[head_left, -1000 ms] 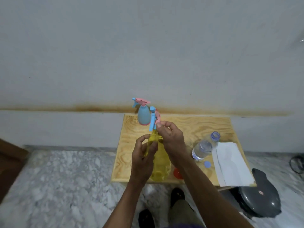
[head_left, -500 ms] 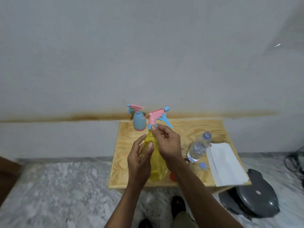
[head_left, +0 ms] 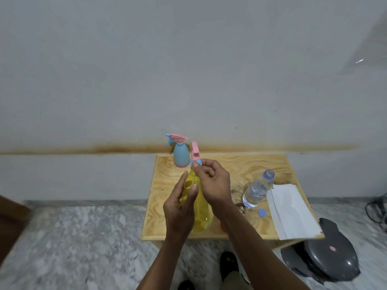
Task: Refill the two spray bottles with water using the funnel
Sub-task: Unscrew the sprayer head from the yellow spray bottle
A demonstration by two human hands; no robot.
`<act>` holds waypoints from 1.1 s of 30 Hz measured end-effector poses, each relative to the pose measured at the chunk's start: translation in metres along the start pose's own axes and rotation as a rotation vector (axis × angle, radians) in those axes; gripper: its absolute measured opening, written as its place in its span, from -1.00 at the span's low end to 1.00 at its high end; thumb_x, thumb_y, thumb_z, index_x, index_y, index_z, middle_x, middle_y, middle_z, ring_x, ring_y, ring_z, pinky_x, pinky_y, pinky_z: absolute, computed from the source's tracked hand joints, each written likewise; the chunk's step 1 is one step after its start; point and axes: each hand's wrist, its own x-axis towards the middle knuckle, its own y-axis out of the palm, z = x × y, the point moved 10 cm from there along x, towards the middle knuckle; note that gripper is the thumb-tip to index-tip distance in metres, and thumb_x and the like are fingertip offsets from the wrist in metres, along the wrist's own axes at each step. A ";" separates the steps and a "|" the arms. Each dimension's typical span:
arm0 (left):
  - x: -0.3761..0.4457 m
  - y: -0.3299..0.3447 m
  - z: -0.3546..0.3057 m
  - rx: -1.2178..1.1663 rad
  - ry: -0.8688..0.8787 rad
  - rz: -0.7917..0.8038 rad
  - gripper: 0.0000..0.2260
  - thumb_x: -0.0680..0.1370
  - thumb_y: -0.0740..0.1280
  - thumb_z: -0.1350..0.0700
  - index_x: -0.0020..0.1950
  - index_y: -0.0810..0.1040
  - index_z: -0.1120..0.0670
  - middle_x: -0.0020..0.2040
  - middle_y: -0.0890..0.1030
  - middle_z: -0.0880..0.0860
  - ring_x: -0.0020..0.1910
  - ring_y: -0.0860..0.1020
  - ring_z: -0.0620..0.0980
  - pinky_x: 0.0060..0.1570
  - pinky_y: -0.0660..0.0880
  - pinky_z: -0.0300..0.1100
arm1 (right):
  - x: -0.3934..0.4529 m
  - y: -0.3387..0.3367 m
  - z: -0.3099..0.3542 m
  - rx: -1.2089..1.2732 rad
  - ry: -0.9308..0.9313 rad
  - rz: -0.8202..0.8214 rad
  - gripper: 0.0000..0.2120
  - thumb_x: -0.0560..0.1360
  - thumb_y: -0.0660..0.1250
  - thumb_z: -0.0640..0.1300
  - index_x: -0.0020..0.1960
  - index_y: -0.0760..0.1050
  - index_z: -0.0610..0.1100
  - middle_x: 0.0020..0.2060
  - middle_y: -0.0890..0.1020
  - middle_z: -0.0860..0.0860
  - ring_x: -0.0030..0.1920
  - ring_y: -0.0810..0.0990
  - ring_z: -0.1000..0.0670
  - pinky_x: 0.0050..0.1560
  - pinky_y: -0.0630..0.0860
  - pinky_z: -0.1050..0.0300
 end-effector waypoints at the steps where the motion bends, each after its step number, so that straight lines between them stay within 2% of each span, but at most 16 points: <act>1: 0.001 -0.003 0.001 0.004 0.004 0.002 -0.59 0.54 0.40 -0.09 0.38 0.44 -0.20 0.30 0.54 -0.27 0.33 0.49 -0.32 0.29 0.46 -0.32 | 0.000 0.002 0.000 -0.017 -0.005 0.002 -0.78 0.50 0.48 -0.03 0.08 0.61 -0.11 -0.13 0.73 0.00 -0.11 0.69 0.09 -0.11 0.57 0.22; 4: 0.001 -0.008 0.005 0.019 0.021 0.013 -0.50 0.49 0.41 -0.19 0.41 0.47 -0.13 0.28 0.54 -0.31 0.32 0.51 -0.29 0.25 0.49 -0.31 | -0.001 0.004 0.003 -0.051 -0.017 -0.022 -0.75 0.45 0.54 0.00 0.04 0.62 -0.10 -0.20 0.70 0.05 -0.19 0.64 0.14 -0.15 0.56 0.27; 8: -0.001 -0.014 0.009 0.037 0.043 0.018 -0.41 0.47 0.41 -0.20 0.44 0.49 0.03 0.28 0.55 -0.30 0.31 0.53 -0.26 0.23 0.51 -0.29 | -0.001 0.006 0.006 -0.124 -0.032 -0.023 -0.68 0.43 0.55 0.00 0.11 0.59 -0.10 -0.17 0.70 0.02 -0.19 0.67 0.12 -0.19 0.57 0.28; 12: -0.002 -0.016 0.011 0.103 0.073 0.037 -0.49 0.52 0.47 -0.07 0.42 0.50 0.04 0.29 0.56 -0.25 0.30 0.54 -0.25 0.22 0.51 -0.29 | -0.001 0.009 0.007 -0.199 -0.082 -0.022 -0.75 0.54 0.41 0.03 0.11 0.60 -0.12 -0.36 0.59 0.17 -0.36 0.53 0.24 -0.31 0.45 0.34; 14: -0.003 -0.015 0.012 0.108 0.083 0.045 -0.52 0.51 0.46 0.03 0.42 0.50 0.06 0.29 0.55 -0.25 0.29 0.54 -0.26 0.23 0.51 -0.28 | 0.001 0.008 0.009 -0.186 -0.106 -0.033 -0.76 0.57 0.39 -0.01 0.14 0.60 -0.14 -0.33 0.59 0.19 -0.34 0.54 0.27 -0.28 0.43 0.38; 18: -0.003 -0.010 0.020 0.120 0.063 0.098 -0.47 0.49 0.46 0.01 0.44 0.46 0.03 0.28 0.59 -0.15 0.25 0.56 -0.26 0.19 0.54 -0.28 | 0.006 0.005 0.008 -0.132 -0.074 -0.031 -0.76 0.59 0.38 -0.04 0.19 0.58 -0.14 -0.23 0.63 0.11 -0.25 0.58 0.25 -0.20 0.49 0.34; 21: -0.003 -0.009 0.038 0.176 0.006 0.123 -0.42 0.49 0.48 -0.08 0.48 0.44 0.00 0.20 0.61 -0.05 0.18 0.59 -0.11 0.11 0.60 -0.09 | 0.011 0.002 0.014 -0.077 -0.078 -0.037 -0.87 0.59 0.37 -0.08 0.12 0.58 -0.06 -0.26 0.62 0.03 -0.28 0.54 0.12 -0.25 0.48 0.23; 24: -0.002 -0.007 0.053 0.225 -0.019 0.154 -0.43 0.49 0.50 -0.02 0.48 0.44 0.00 0.18 0.57 -0.10 0.16 0.57 -0.09 0.10 0.60 0.03 | 0.020 -0.006 0.024 -0.007 -0.115 -0.063 -0.97 0.59 0.38 -0.12 0.01 0.58 -0.01 -0.27 0.57 -0.08 -0.25 0.50 0.03 -0.22 0.46 0.09; 28: 0.003 -0.007 0.076 0.269 -0.097 0.192 -0.41 0.50 0.49 -0.02 0.50 0.41 -0.03 0.22 0.51 -0.12 0.22 0.52 -0.16 0.17 0.57 0.07 | 0.043 -0.026 0.038 0.101 -0.131 -0.140 -0.91 0.59 0.38 -0.15 0.09 0.55 -0.10 -0.23 0.61 -0.07 -0.19 0.57 0.04 -0.21 0.53 0.18; 30: 0.006 -0.008 0.087 0.300 -0.122 0.192 -0.42 0.49 0.47 -0.12 0.47 0.43 -0.03 0.21 0.49 -0.16 0.21 0.51 -0.18 0.15 0.57 0.09 | 0.058 -0.042 0.044 0.120 -0.152 -0.202 -0.91 0.59 0.37 -0.15 0.08 0.55 -0.13 -0.27 0.57 -0.07 -0.19 0.55 0.01 -0.21 0.53 0.15; 33: 0.012 -0.014 0.103 0.307 -0.176 0.138 -0.43 0.48 0.43 -0.24 0.42 0.45 -0.05 0.19 0.46 -0.23 0.20 0.52 -0.14 0.13 0.58 0.11 | 0.083 -0.072 0.037 0.041 -0.161 -0.329 -0.83 0.56 0.41 -0.10 0.09 0.57 -0.17 -0.31 0.57 0.07 -0.24 0.58 0.01 -0.18 0.58 0.04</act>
